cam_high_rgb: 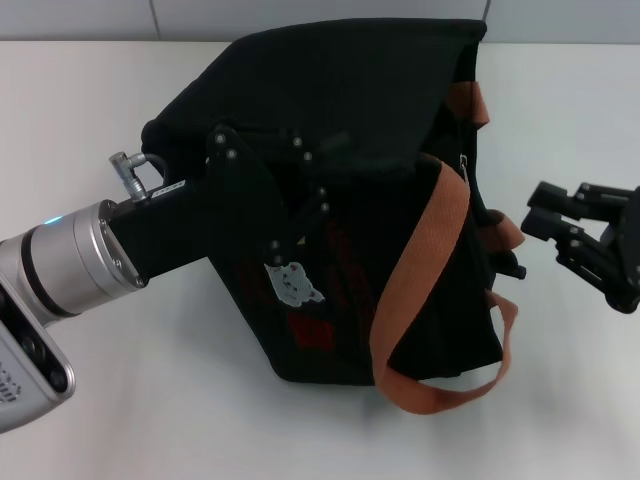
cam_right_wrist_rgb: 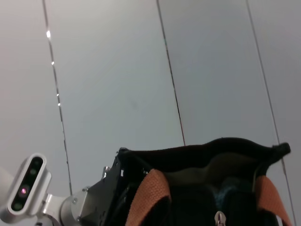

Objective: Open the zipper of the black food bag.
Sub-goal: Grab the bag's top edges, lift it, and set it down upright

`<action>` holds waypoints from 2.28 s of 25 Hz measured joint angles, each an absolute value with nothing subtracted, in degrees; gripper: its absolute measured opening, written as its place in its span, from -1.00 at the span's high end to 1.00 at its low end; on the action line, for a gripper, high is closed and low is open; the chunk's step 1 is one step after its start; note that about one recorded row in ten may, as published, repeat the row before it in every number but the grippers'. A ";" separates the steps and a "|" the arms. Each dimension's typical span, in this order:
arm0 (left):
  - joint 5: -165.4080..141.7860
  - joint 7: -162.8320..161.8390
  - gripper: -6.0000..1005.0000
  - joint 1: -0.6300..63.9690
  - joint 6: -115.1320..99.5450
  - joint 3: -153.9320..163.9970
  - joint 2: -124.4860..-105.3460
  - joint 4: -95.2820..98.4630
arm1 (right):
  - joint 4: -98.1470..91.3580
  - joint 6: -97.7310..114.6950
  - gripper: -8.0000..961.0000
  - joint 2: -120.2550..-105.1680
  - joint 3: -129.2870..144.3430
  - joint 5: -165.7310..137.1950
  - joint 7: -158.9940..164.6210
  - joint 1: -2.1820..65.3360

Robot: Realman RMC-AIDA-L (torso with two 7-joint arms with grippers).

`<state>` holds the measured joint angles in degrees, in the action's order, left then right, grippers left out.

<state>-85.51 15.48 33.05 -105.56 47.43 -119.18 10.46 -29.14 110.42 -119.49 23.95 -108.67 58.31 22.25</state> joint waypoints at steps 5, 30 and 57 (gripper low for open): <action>-85.51 15.46 0.80 33.05 -105.55 47.52 -119.18 10.46 | -29.21 108.27 0.47 -119.51 24.48 -108.64 55.20 24.22; -85.52 15.29 0.80 33.20 -105.94 47.65 -119.18 10.46 | -25.23 100.32 0.46 -119.62 28.43 -107.11 50.09 28.99; -85.86 15.29 0.80 33.52 -106.11 47.66 -119.18 10.52 | -25.08 101.38 0.53 -119.71 31.09 -106.29 45.09 29.58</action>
